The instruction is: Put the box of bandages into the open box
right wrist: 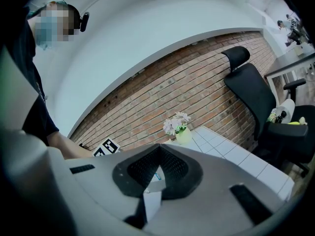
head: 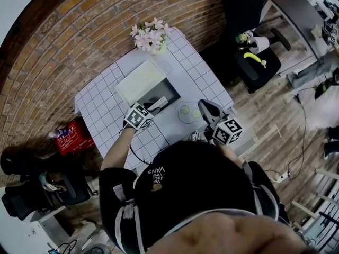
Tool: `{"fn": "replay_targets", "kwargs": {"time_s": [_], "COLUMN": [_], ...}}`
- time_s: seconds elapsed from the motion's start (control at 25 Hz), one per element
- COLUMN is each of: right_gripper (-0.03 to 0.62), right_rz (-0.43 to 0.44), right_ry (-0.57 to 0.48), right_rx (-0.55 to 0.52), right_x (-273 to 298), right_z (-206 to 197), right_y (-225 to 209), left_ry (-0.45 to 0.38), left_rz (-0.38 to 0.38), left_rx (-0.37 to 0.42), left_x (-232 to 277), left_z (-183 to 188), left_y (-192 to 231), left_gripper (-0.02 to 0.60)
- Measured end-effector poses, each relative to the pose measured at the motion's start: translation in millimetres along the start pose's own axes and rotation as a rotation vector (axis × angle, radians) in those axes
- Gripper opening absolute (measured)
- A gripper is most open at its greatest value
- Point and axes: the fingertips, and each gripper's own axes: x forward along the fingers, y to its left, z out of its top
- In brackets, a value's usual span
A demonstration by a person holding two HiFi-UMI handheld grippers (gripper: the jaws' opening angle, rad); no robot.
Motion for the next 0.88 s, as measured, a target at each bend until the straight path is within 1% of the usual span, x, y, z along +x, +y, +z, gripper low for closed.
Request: {"fn": "replay_targets", "kwargs": {"time_s": [0.32,0.6,0.88], "right_gripper": [-0.003,-0.003,-0.003], "right_rz": [0.003,0.003,0.007], "right_ry": [0.003,0.004,0.006], "right_rx": [0.004,0.002,0.004], "right_x": [-0.5,0.3,2.6], "right_z": [-1.7,-3.9,-4.2], "right_y": [-1.9,-0.5,-0.2], "left_ry": [-0.007,-0.02,-0.036], "left_rz": [0.015,0.049,0.083], "left_rx": [0.002,-0.002,0.002], "left_x": [0.1,-3.1,-9.6], "left_z": [2.0,2.2,6.1], "left_y": [2.8,9.6,16.8], "left_gripper": [0.087,0.135,0.137]}}
